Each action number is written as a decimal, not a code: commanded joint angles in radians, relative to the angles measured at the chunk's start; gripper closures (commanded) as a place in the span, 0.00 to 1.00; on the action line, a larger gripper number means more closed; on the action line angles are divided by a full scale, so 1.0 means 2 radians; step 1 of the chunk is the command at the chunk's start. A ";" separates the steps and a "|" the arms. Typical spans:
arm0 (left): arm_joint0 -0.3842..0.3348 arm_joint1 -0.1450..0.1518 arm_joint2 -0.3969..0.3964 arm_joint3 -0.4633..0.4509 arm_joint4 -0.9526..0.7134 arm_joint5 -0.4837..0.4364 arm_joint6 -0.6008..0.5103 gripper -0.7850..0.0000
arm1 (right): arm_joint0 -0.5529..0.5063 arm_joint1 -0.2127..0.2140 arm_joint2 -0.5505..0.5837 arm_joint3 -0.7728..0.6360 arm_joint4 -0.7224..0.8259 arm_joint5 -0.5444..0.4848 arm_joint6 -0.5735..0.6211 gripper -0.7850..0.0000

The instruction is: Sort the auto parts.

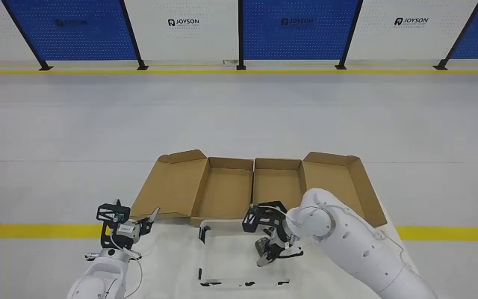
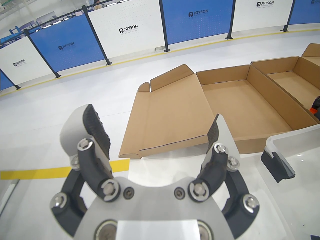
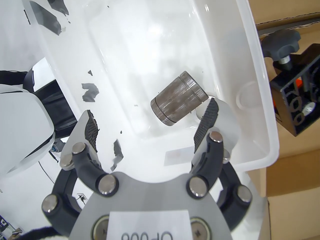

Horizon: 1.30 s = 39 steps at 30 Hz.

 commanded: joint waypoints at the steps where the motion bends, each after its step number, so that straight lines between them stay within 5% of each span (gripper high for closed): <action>1: 0.000 0.000 0.000 0.000 0.000 0.000 0.000 0.00 | 0.013 -0.004 -0.014 0.017 0.005 0.000 0.000 0.00; 39: 0.000 0.000 0.000 0.000 0.000 0.000 0.000 0.00 | 0.087 -0.078 -0.131 0.197 0.035 -0.025 -0.025 0.00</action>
